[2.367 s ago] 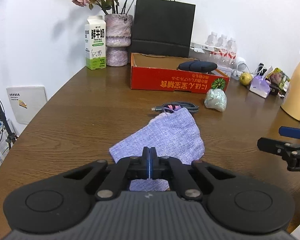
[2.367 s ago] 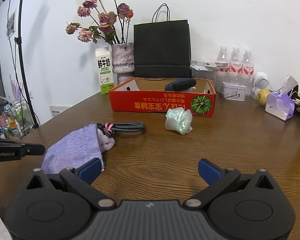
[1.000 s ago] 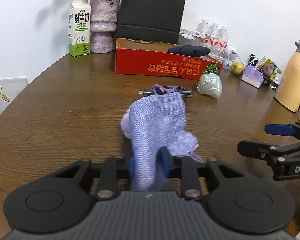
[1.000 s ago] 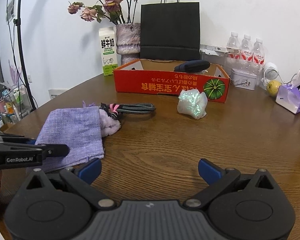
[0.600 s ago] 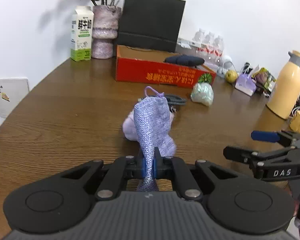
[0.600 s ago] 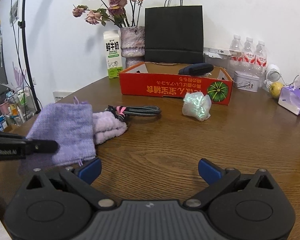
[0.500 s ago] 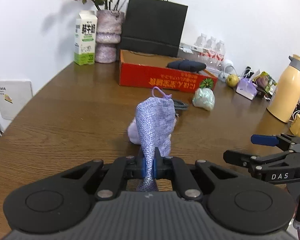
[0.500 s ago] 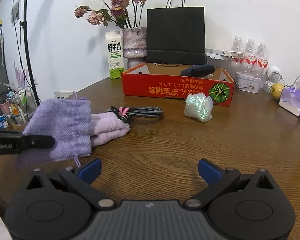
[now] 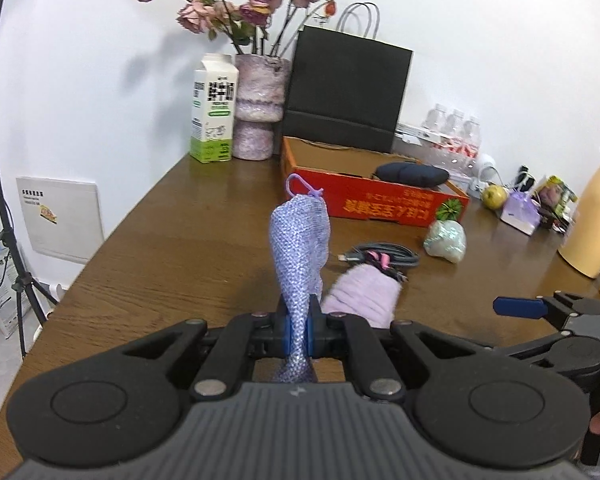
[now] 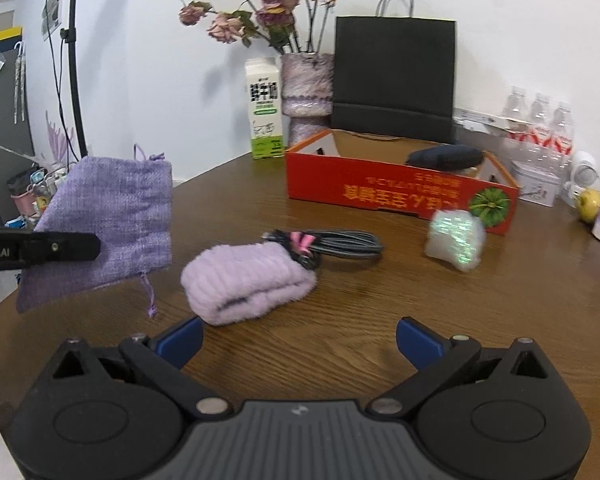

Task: Organize objects
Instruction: 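Lift the purple pouch with the left gripper while the right gripper grasps the lilac sock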

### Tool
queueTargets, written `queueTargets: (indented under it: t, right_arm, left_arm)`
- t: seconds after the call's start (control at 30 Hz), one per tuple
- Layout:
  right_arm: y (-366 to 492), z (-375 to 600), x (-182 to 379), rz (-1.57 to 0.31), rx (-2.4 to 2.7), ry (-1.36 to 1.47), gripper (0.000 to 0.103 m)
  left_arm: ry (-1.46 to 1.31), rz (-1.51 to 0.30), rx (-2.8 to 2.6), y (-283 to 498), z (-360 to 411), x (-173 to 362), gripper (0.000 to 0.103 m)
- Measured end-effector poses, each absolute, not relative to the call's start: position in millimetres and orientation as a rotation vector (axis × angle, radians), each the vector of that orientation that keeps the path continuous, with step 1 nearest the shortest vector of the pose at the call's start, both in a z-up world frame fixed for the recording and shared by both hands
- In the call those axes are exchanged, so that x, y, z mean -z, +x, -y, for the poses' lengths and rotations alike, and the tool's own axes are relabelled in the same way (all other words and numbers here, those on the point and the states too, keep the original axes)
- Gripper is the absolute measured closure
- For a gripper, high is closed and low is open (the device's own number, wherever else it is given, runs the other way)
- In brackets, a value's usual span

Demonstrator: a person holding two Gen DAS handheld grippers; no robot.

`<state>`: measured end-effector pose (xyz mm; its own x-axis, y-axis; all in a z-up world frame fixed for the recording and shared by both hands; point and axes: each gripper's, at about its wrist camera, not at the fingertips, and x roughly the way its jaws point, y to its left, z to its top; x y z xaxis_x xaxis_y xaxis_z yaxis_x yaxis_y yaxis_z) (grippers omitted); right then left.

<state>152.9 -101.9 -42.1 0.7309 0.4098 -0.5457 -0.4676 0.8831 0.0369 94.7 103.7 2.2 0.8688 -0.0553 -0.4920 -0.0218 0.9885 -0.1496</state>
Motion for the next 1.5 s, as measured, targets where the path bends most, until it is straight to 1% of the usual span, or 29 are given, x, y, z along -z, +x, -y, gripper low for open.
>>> queueTargets:
  t: [0.37,0.6,0.63,0.73,0.77,0.8,0.83,0.87,0.9,0.93,0.97,1.07,1.17,1.5]
  right_arm:
    - [200,40,52,-0.625,-0.482,-0.061,0.000]
    - [226,25,66,-0.687,-0.444,-0.022,0.000]
    - [227,25,69,-0.694,-0.446,-0.018,0.001]
    - [228,27,71,-0.702,-0.466,0.001,0.007]
    - [227,28,71,-0.699,-0.470,0.005,0.014]
    - [226,28,71,-0.696,-0.479,0.009,0.018]
    - [225,28,71,-0.693,-0.489,0.012,0.024]
    - [224,28,70,-0.690,-0.500,0.016,0.033]
    - [223,29,70,-0.688,-0.511,0.021,0.038]
    - [221,29,69,-0.688,-0.528,0.033,0.048]
    - [221,30,69,-0.692,-0.547,0.046,0.056]
    - [215,33,67,-0.687,-0.575,0.059,0.066]
    - [208,36,62,-0.671,-0.589,0.065,0.068]
    - [200,63,37,-0.580,-0.588,0.088,0.069]
  left_arm:
    - [-0.207,-0.512,-0.015,121,-146,-1,0.095]
    - [-0.230,-0.507,-0.013,133,-161,1,0.095]
    - [-0.232,-0.508,-0.012,135,-162,1,0.095]
    - [-0.238,-0.514,-0.008,140,-163,3,0.095]
    - [-0.240,-0.516,-0.007,142,-162,3,0.095]
    - [-0.242,-0.517,-0.006,143,-162,3,0.095]
    - [-0.244,-0.518,-0.004,144,-161,4,0.095]
    - [-0.245,-0.519,-0.001,145,-160,4,0.095]
    - [-0.246,-0.520,0.001,146,-159,4,0.095]
    - [-0.246,-0.521,0.002,146,-157,4,0.095]
    - [-0.247,-0.522,0.004,147,-156,4,0.095]
    - [-0.246,-0.524,0.006,147,-152,3,0.095]
    - [-0.243,-0.519,0.006,147,-148,-1,0.095]
    - [-0.220,-0.487,0.040,155,-121,-20,0.095]
